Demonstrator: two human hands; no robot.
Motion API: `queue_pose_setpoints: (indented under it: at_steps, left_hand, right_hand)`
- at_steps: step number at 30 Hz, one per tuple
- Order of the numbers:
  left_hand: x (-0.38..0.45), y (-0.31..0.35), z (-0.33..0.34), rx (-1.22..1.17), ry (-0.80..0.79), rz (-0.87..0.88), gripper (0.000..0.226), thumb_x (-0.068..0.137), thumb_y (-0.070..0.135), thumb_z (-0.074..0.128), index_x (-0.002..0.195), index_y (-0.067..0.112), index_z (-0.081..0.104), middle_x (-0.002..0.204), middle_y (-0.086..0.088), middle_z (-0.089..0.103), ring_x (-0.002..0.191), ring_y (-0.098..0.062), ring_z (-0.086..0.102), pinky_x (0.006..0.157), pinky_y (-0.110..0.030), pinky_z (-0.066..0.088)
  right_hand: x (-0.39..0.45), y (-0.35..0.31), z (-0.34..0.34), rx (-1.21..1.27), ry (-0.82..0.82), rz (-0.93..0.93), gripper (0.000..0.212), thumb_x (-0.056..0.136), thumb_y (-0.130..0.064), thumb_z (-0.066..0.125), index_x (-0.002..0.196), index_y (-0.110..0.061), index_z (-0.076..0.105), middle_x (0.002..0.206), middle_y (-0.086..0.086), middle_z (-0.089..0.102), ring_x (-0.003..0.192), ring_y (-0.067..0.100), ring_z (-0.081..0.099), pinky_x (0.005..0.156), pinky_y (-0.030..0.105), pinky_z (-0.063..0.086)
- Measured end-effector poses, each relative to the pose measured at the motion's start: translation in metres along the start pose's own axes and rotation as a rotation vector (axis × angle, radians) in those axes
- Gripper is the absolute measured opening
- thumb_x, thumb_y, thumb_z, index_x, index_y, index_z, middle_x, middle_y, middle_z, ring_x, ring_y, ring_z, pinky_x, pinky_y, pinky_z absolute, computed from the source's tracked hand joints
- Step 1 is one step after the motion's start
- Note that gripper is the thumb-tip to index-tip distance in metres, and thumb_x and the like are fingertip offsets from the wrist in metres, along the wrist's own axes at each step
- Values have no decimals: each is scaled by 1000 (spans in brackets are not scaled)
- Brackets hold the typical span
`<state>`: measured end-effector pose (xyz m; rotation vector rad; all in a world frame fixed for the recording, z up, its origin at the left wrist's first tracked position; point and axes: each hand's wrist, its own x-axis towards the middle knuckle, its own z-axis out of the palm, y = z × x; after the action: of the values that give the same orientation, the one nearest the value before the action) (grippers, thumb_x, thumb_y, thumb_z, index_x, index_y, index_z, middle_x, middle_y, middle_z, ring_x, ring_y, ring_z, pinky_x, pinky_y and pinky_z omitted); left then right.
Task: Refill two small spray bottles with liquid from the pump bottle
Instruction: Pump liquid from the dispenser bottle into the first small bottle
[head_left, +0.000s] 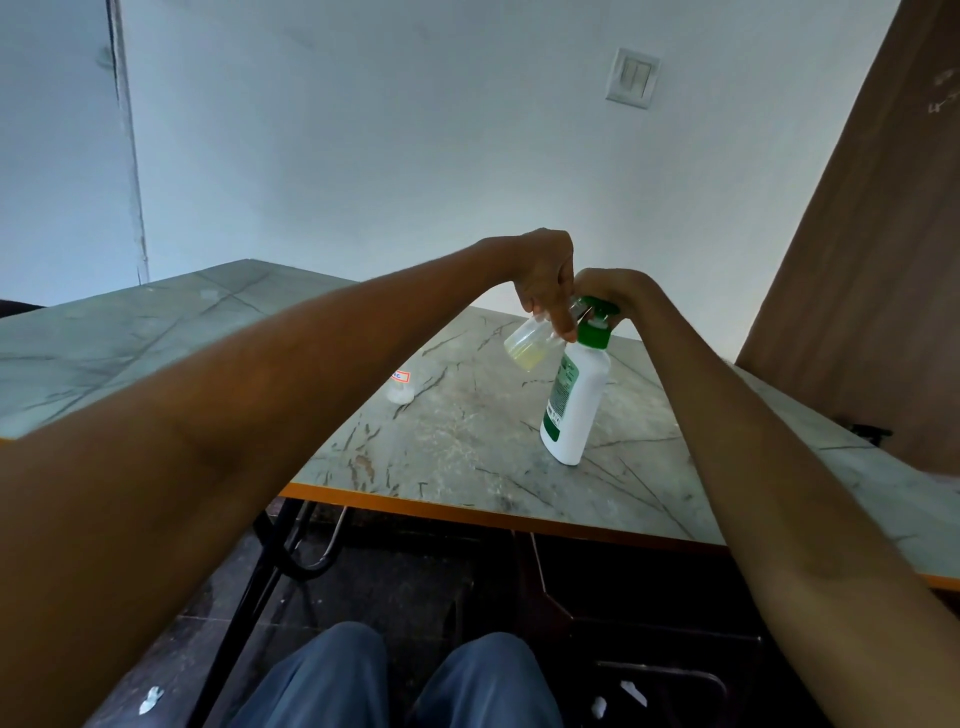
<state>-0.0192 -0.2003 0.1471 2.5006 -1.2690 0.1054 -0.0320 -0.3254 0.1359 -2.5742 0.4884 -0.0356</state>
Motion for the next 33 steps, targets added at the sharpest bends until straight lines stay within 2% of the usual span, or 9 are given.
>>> queue_pose_setpoints:
  at_steps: [2, 8, 12, 16, 20, 23, 27, 31, 33]
  left_hand:
    - [-1, -1, 2, -7, -2, 4, 44, 61, 38, 83, 90, 6, 75, 44, 14, 60, 35, 2, 50, 44, -2, 40]
    - [0, 0, 5, -11, -26, -3, 45, 61, 37, 83, 92, 6, 74, 63, 4, 63, 37, 1, 51, 49, -6, 43]
    - [-2, 1, 3, -11, -10, -14, 43, 62, 37, 83, 91, 5, 74, 48, 11, 61, 34, 3, 50, 42, -2, 38]
    - [-2, 4, -1, -7, -16, -19, 47, 60, 40, 83, 91, 6, 75, 63, 3, 65, 36, 1, 51, 44, -5, 40]
    - [-4, 4, 1, -18, -6, -20, 42, 61, 36, 84, 90, 7, 75, 45, 12, 60, 35, 2, 51, 42, -5, 40]
    - [-4, 2, 6, -4, -20, -15, 40, 61, 36, 84, 88, 9, 74, 38, 16, 57, 35, 3, 51, 46, -5, 43]
    - [-2, 1, 7, -1, -23, -14, 43, 61, 35, 84, 91, 6, 74, 58, 6, 64, 36, 3, 52, 57, -10, 46]
    - [0, 4, 2, 12, -3, -18, 44, 62, 37, 83, 93, 7, 74, 65, 1, 65, 35, 3, 51, 53, -9, 43]
    - [1, 5, -1, 26, -3, -21, 46, 61, 39, 83, 92, 6, 74, 67, 0, 66, 34, 3, 49, 53, -9, 42]
  right_hand:
    - [2, 2, 2, 14, -20, 11, 32, 92, -15, 53, 120, 1, 50, 115, 20, 55, 95, 28, 54, 78, 37, 47]
    - [0, 6, 7, -14, -9, 9, 43, 91, -21, 57, 128, -2, 46, 128, 22, 52, 113, 35, 54, 90, 43, 48]
    - [1, 3, 3, 13, -9, -22, 37, 92, -17, 53, 125, 2, 49, 126, 22, 54, 99, 31, 55, 83, 39, 48]
    - [-1, -1, 0, -16, 23, -48, 36, 93, -16, 52, 124, 2, 50, 126, 22, 55, 93, 28, 55, 82, 37, 48]
    - [1, 4, 2, 33, 10, -65, 27, 92, -13, 53, 114, 2, 53, 126, 23, 55, 95, 28, 54, 92, 39, 47]
    - [3, 6, 7, 2, 4, -30, 36, 90, -16, 55, 121, 3, 51, 126, 23, 54, 97, 30, 54, 96, 41, 47]
    - [1, 3, 6, -50, -13, -4, 39, 90, -17, 56, 123, 3, 50, 126, 23, 54, 97, 31, 55, 87, 40, 50]
    - [-1, -2, 0, -47, -38, -10, 32, 93, -17, 52, 119, 2, 51, 126, 22, 54, 94, 29, 54, 67, 34, 50]
    - [-2, -4, -1, -50, -35, -15, 36, 92, -17, 53, 123, 1, 50, 127, 22, 54, 94, 28, 54, 68, 35, 50]
